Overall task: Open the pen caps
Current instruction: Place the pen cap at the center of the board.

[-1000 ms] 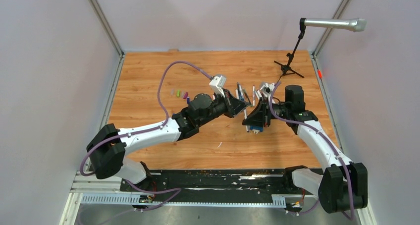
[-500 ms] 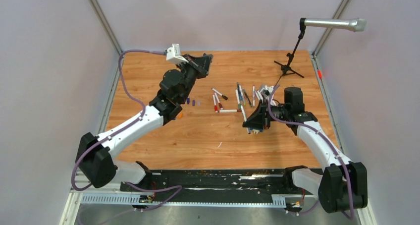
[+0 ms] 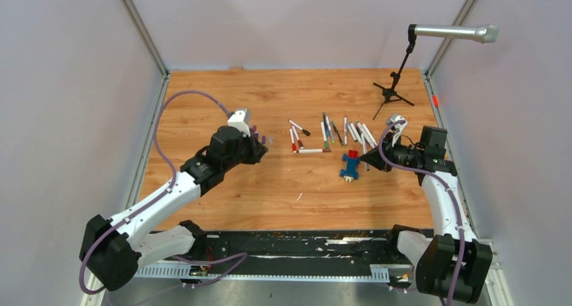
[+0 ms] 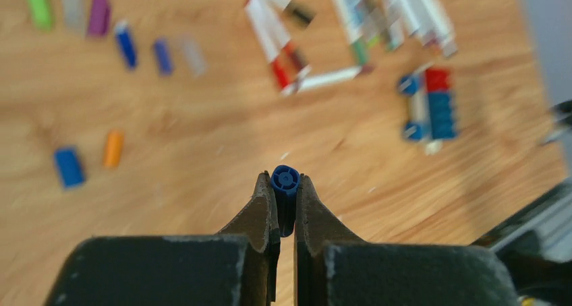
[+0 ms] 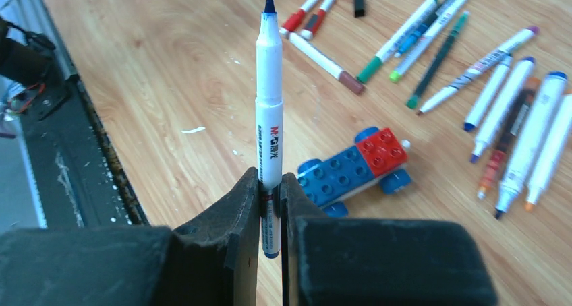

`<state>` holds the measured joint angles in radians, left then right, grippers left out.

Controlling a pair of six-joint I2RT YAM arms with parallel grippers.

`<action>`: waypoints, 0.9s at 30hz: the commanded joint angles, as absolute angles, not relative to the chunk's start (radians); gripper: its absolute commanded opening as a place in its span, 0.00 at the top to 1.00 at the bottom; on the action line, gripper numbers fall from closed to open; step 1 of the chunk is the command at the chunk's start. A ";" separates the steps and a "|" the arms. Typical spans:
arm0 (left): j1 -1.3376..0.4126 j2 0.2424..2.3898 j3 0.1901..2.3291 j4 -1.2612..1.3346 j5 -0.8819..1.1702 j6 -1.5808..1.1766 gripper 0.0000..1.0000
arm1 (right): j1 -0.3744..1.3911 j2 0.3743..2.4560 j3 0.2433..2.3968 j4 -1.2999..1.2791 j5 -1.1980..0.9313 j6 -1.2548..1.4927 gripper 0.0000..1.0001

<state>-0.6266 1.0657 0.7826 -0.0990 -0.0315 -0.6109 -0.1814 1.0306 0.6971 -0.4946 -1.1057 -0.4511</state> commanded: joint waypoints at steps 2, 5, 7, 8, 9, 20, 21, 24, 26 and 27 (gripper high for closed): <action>-0.626 1.020 0.683 -0.386 -0.194 -0.486 1.00 | -0.243 1.036 0.724 -0.511 -1.069 -0.529 1.00; -0.627 1.076 0.691 -0.422 -0.267 -0.442 1.00 | -0.256 1.047 0.717 -0.507 -1.064 -0.528 1.00; -0.626 1.115 0.694 -0.403 -0.280 -0.428 1.00 | -0.264 1.052 0.714 -0.504 -1.063 -0.528 1.00; -0.626 1.133 0.692 -0.375 -0.280 -0.425 1.00 | -0.268 1.056 0.713 -0.501 -1.062 -0.528 1.00; -0.626 1.151 0.690 -0.349 -0.277 -0.424 1.00 | -0.272 1.056 0.712 -0.500 -1.061 -0.527 1.00; -0.626 1.400 0.769 -0.237 -0.262 -0.424 0.97 | -0.301 1.060 0.700 -0.489 -1.067 -0.523 1.00; -0.626 1.420 0.781 -0.240 -0.262 -0.417 0.97 | -0.301 1.060 0.699 -0.489 -1.068 -0.523 1.00; -0.627 1.475 0.822 -0.253 -0.277 -0.398 0.96 | -0.301 1.062 0.698 -0.486 -1.070 -0.523 1.00; -0.626 1.507 0.846 -0.266 -0.293 -0.388 0.95 | -0.300 1.064 0.699 -0.486 -1.072 -0.523 1.00; -0.626 1.524 0.856 -0.273 -0.296 -0.383 0.95 | -0.301 1.065 0.699 -0.486 -1.073 -0.522 1.00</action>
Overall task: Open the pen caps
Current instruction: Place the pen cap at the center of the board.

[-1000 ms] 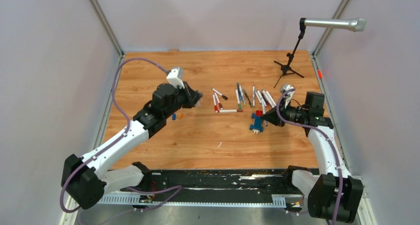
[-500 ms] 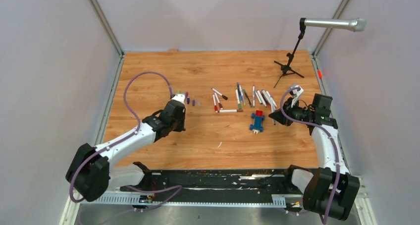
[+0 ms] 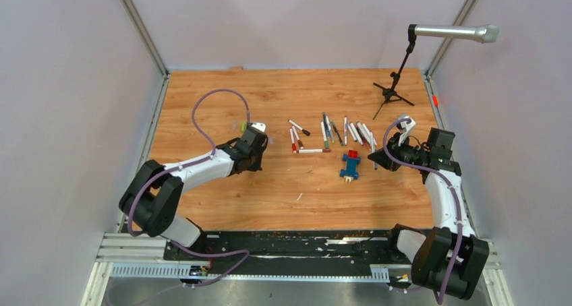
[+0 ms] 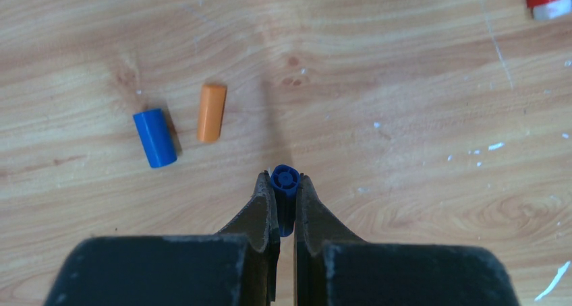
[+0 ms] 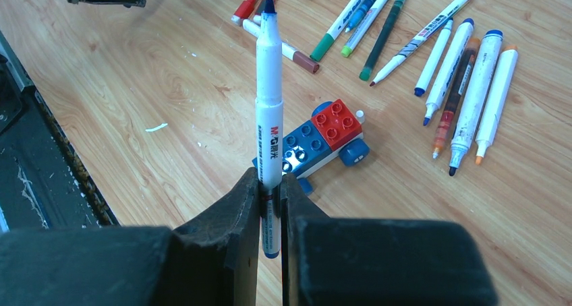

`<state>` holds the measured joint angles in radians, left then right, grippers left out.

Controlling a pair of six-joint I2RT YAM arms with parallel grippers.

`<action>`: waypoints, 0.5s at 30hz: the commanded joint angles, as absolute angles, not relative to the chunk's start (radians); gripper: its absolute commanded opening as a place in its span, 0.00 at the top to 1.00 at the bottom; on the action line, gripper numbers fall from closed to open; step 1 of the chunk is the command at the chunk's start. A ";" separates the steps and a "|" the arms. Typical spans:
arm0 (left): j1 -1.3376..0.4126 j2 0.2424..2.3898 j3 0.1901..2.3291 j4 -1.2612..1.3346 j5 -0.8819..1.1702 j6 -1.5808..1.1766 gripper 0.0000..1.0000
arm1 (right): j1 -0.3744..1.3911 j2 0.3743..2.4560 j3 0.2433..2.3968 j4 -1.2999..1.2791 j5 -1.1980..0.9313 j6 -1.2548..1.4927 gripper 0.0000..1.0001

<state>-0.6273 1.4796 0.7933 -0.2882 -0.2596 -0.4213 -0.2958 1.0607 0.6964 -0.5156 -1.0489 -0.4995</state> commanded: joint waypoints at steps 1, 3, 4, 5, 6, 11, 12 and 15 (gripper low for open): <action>-0.626 1.537 0.866 -0.278 -0.299 -0.378 0.94 | -0.301 1.066 0.700 -0.486 -1.074 -0.522 1.00; -0.626 1.561 0.881 -0.286 -0.304 -0.373 0.91 | -0.300 1.067 0.701 -0.486 -1.075 -0.523 1.00; -0.627 1.570 0.888 -0.289 -0.308 -0.369 0.89 | -0.300 1.067 0.701 -0.486 -1.076 -0.523 1.00; -0.626 1.581 0.896 -0.294 -0.312 -0.363 0.88 | -0.301 1.068 0.702 -0.486 -1.076 -0.523 1.00; -0.626 1.591 0.905 -0.299 -0.317 -0.359 0.86 | -0.301 1.068 0.702 -0.486 -1.076 -0.523 1.00; -0.627 1.640 0.952 -0.329 -0.342 -0.334 0.84 | -0.300 1.066 0.702 -0.486 -1.074 -0.523 1.00; -0.627 1.648 0.960 -0.334 -0.345 -0.331 0.84 | -0.301 1.066 0.703 -0.486 -1.073 -0.522 1.00; -0.626 1.668 0.979 -0.354 -0.356 -0.329 0.83 | -0.300 1.067 0.703 -0.486 -1.071 -0.523 1.00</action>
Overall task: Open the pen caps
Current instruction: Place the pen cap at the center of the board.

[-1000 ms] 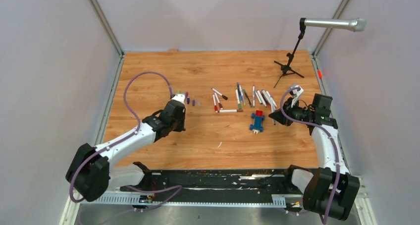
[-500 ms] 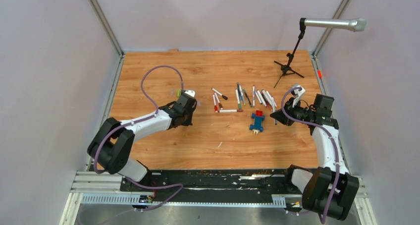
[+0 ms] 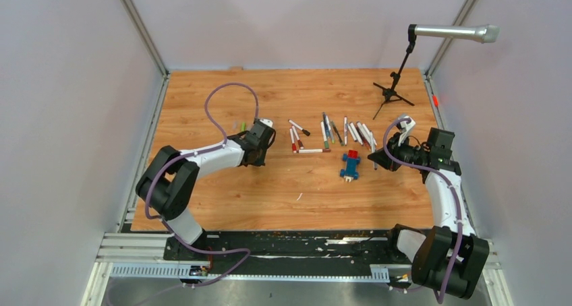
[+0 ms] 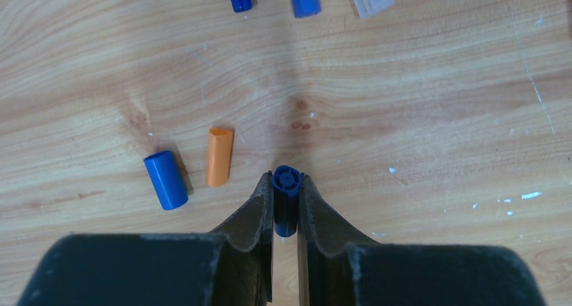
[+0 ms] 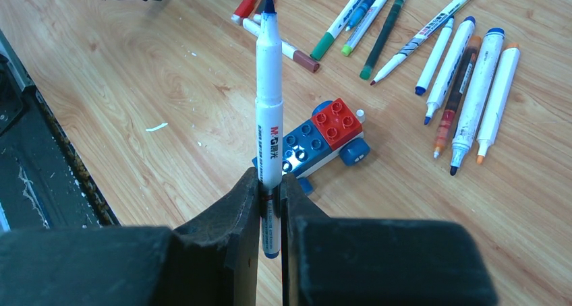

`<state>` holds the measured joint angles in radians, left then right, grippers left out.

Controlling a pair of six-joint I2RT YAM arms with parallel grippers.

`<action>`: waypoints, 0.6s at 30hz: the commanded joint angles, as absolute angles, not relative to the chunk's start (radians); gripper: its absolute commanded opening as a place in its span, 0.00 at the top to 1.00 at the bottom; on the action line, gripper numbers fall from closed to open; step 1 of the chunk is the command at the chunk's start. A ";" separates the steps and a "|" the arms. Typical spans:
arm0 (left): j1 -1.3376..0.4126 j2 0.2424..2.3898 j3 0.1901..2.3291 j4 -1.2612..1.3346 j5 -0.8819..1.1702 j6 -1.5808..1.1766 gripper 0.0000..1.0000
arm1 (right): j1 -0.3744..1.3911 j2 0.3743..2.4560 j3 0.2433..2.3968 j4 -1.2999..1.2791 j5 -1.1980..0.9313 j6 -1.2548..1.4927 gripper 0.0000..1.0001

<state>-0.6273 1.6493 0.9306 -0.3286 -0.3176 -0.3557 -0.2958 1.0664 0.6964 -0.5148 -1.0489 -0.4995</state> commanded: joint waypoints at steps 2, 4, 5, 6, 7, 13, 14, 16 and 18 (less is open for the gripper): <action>-0.625 1.680 0.997 -0.374 -0.359 -0.334 0.81 | -0.300 1.067 0.703 -0.486 -1.069 -0.525 1.00; -0.626 1.681 1.010 -0.387 -0.365 -0.339 0.78 | -0.301 1.068 0.703 -0.488 -1.068 -0.524 1.00; -0.626 1.678 1.013 -0.393 -0.365 -0.341 0.77 | -0.300 1.066 0.704 -0.488 -1.067 -0.526 1.00; -0.625 1.674 1.015 -0.396 -0.364 -0.342 0.76 | -0.301 1.066 0.704 -0.488 -1.066 -0.526 1.00; -0.626 1.668 1.016 -0.397 -0.360 -0.342 0.75 | -0.301 1.064 0.704 -0.488 -1.067 -0.526 1.00; -0.626 1.625 1.027 -0.423 -0.366 -0.338 0.69 | -0.302 1.058 0.704 -0.491 -1.065 -0.526 1.00; -0.626 1.617 1.028 -0.424 -0.366 -0.337 0.68 | -0.302 1.056 0.705 -0.492 -1.065 -0.527 1.00; -0.627 1.599 1.031 -0.432 -0.366 -0.335 0.67 | -0.302 1.055 0.706 -0.492 -1.065 -0.527 1.00; -0.626 1.574 1.031 -0.444 -0.360 -0.333 0.66 | -0.302 1.052 0.706 -0.492 -1.062 -0.527 1.00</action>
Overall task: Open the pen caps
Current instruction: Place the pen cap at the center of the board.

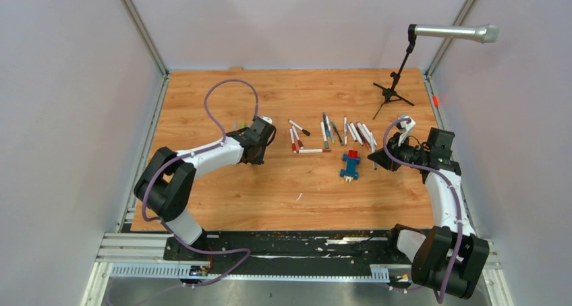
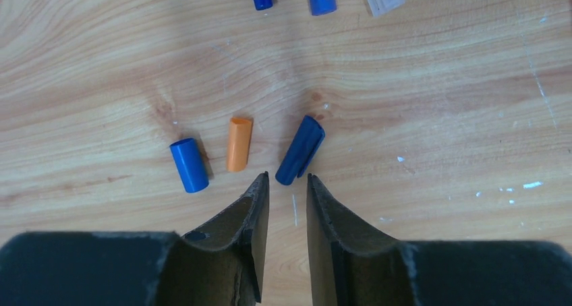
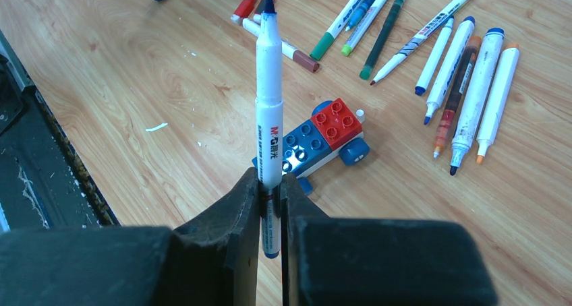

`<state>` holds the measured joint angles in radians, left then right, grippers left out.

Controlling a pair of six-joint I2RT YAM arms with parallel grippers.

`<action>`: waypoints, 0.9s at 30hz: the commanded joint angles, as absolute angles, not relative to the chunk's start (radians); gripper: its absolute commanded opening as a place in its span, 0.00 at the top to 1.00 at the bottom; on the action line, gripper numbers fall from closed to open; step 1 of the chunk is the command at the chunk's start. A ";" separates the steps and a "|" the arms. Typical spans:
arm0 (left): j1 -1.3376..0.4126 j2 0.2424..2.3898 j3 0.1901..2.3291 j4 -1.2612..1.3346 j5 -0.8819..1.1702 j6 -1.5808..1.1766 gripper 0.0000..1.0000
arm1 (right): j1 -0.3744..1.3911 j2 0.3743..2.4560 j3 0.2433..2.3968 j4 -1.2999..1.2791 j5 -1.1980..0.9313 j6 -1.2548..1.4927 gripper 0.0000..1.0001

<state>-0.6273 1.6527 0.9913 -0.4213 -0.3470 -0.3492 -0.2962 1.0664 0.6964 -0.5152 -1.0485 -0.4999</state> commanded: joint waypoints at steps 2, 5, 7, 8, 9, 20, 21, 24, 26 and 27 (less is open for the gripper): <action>-0.626 1.534 1.024 -0.447 -0.346 -0.331 0.64 | -0.303 1.049 0.706 -0.492 -1.059 -0.528 1.00; -0.626 1.449 0.996 -0.440 -0.313 -0.324 0.56 | -0.303 1.047 0.711 -0.492 -1.032 -0.527 1.00; -0.625 1.370 0.975 -0.441 -0.299 -0.321 0.47 | -0.303 1.051 0.727 -0.500 -0.997 -0.533 1.00; -0.626 1.336 0.961 -0.440 -0.295 -0.322 0.44 | -0.303 1.054 0.735 -0.507 -0.977 -0.540 1.00; -0.625 1.299 0.949 -0.438 -0.294 -0.325 0.40 | -0.303 1.063 0.750 -0.518 -0.949 -0.547 1.00; -0.616 0.894 0.692 -0.259 -0.098 -0.454 0.00 | -0.300 1.372 1.007 -0.620 -0.705 -0.634 0.89; -0.616 0.872 0.679 -0.250 -0.078 -0.469 0.00 | -0.298 1.410 1.037 -0.627 -0.686 -0.634 0.89; -0.616 0.812 0.616 -0.201 -0.045 -0.507 0.00 | -0.287 1.525 1.127 -0.649 -0.645 -0.637 0.88; -0.616 0.778 0.580 -0.176 -0.042 -0.527 0.00 | -0.278 1.598 1.179 -0.654 -0.623 -0.634 0.88; -0.615 0.766 0.567 -0.166 -0.041 -0.534 0.00 | -0.273 1.636 1.206 -0.661 -0.613 -0.634 0.87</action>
